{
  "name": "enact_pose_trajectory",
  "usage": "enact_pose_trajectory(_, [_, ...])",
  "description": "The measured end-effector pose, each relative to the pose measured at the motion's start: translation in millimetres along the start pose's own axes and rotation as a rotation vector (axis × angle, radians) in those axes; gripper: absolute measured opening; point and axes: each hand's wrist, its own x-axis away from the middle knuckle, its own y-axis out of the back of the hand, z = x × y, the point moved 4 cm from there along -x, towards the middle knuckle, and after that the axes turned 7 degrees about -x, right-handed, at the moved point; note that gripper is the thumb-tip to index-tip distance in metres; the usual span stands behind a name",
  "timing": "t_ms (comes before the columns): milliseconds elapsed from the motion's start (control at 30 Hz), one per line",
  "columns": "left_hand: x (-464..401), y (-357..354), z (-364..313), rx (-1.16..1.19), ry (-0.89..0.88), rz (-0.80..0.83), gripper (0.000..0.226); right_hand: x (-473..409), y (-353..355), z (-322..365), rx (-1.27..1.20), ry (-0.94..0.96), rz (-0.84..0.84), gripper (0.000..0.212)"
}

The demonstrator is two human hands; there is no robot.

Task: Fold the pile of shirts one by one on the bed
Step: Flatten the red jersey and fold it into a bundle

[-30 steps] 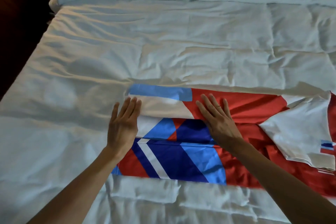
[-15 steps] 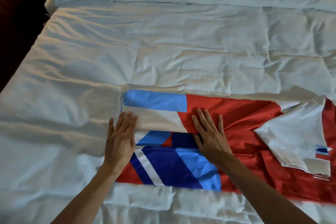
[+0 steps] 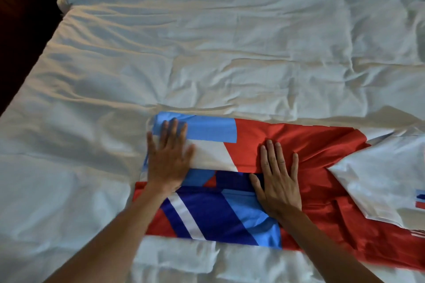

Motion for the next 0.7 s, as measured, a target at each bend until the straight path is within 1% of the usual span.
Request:
enact_pose_trajectory(67, [0,-3,55,-0.004,0.135,0.055,0.066,-1,-1,1,-0.010,-0.008,0.002,0.076])
enact_pose_trajectory(100, [1,0,63,0.006,0.197,0.068,0.067,-2,0,1,-0.016,-0.011,0.009,0.076])
enact_pose_trajectory(133, [2,6,57,0.023,0.233,0.057,0.067,-2,2,2,-0.037,-0.012,0.016,0.075])
enact_pose_trajectory(167, [3,15,39,0.050,0.229,0.017,0.065,-3,5,3,-0.093,-0.007,0.014,0.073])
enact_pose_trajectory(233, [10,35,-22,0.179,0.138,-0.073,0.061,-1,20,1,-0.323,0.035,-0.044,0.064])
enact_pose_trajectory(300, [25,49,-93,0.371,0.035,-0.088,0.058,10,45,-13,-0.506,0.063,-0.166,0.053])
enact_pose_trajectory(367, [42,53,-158,0.531,-0.094,-0.064,0.056,32,71,-40,-0.537,0.053,-0.294,0.047])
enact_pose_trajectory(433, [56,51,-213,0.608,-0.241,-0.021,0.054,59,89,-77,-0.481,0.009,-0.380,0.049])
enact_pose_trajectory(500, [63,46,-252,0.593,-0.341,0.035,0.054,86,97,-116,-0.393,-0.057,-0.353,0.064])
enact_pose_trajectory(567, [66,38,-273,0.521,-0.368,0.074,0.056,109,99,-151,-0.303,-0.148,-0.271,0.080])
enact_pose_trajectory(600, [66,34,-274,0.483,-0.362,0.086,0.056,116,97,-163,-0.273,-0.178,-0.242,0.083])
enact_pose_trajectory(633, [67,30,-274,0.446,-0.359,0.087,0.057,123,95,-173,-0.253,-0.197,-0.234,0.080])
enact_pose_trajectory(700, [69,26,-275,0.390,-0.372,0.070,0.058,134,95,-186,-0.241,-0.197,-0.282,0.062])
